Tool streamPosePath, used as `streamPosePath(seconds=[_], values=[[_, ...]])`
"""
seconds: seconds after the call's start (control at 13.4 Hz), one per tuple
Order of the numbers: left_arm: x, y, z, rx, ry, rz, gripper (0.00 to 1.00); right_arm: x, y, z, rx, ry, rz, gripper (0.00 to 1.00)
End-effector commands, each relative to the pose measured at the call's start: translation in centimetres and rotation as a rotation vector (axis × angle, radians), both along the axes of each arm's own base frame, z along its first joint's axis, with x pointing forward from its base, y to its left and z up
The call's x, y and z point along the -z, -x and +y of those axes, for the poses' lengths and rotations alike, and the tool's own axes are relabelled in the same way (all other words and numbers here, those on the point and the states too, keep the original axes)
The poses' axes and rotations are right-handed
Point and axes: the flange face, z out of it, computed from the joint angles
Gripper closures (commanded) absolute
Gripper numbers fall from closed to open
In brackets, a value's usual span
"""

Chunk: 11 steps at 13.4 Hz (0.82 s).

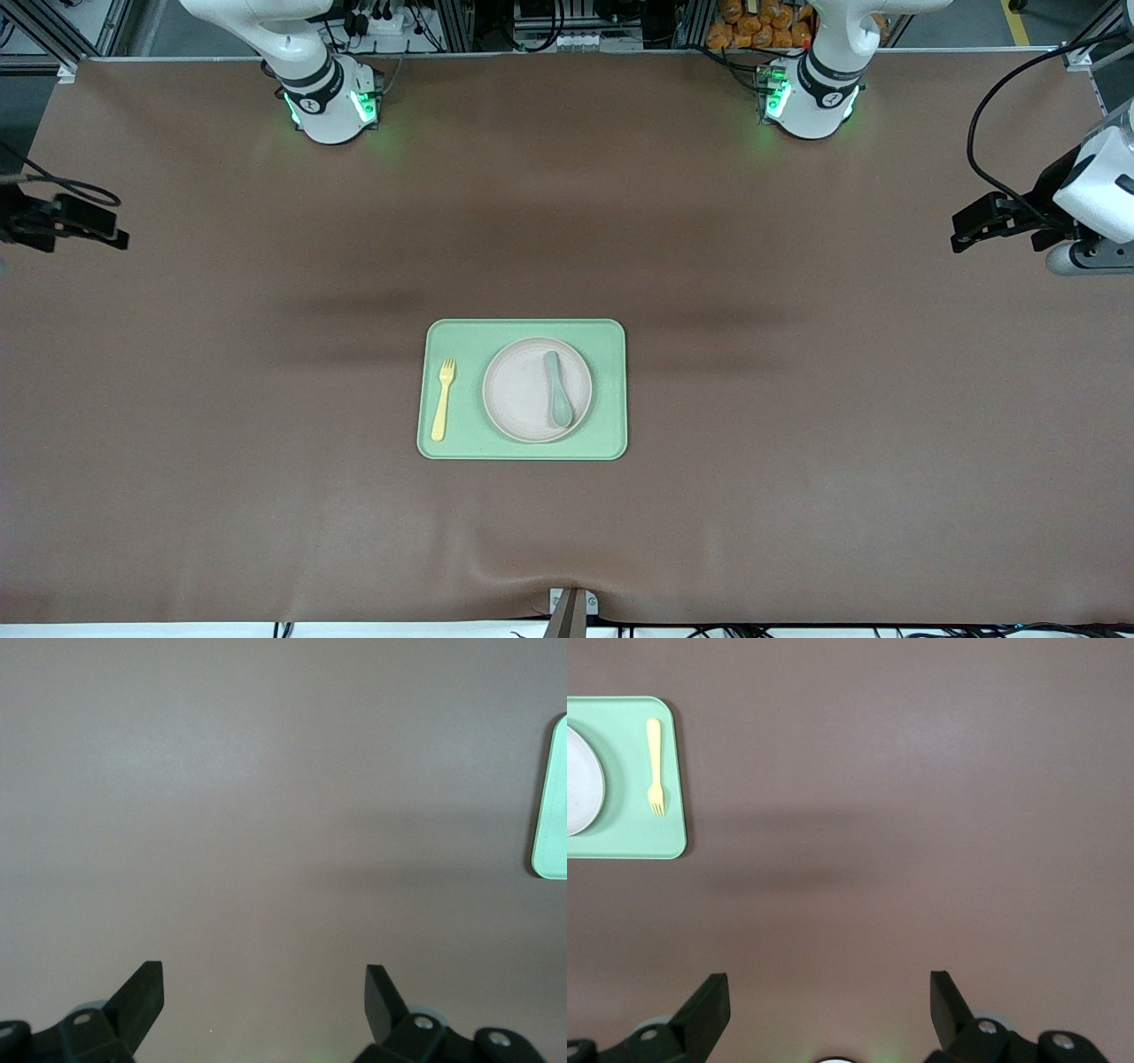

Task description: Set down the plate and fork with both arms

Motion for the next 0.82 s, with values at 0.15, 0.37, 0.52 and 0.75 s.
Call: streamPosePath(seconds=[0.15, 0.37, 0.52, 0.75], values=[[-0.2, -0.1, -0.1, -0.005, 0.015, 0.002, 0.00, -1.8, 2.0, -2.4, 0.064, 0.021, 0.010, 0.00], [-0.2, -0.1, -0.1, -0.002, 0.015, 0.002, 0.00, -1.8, 2.0, -2.4, 0.064, 0.022, 0.012, 0.00], [-0.1, -0.1, 0.0, -0.004, 0.015, 0.004, 0.00, -1.8, 2.0, -2.3, 0.062, 0.022, 0.012, 0.00], [-0.2, -0.1, 0.2, -0.007, 0.015, 0.002, 0.00, -3.4, 1.7, -1.6, 0.060, 0.033, -0.018, 0.00]])
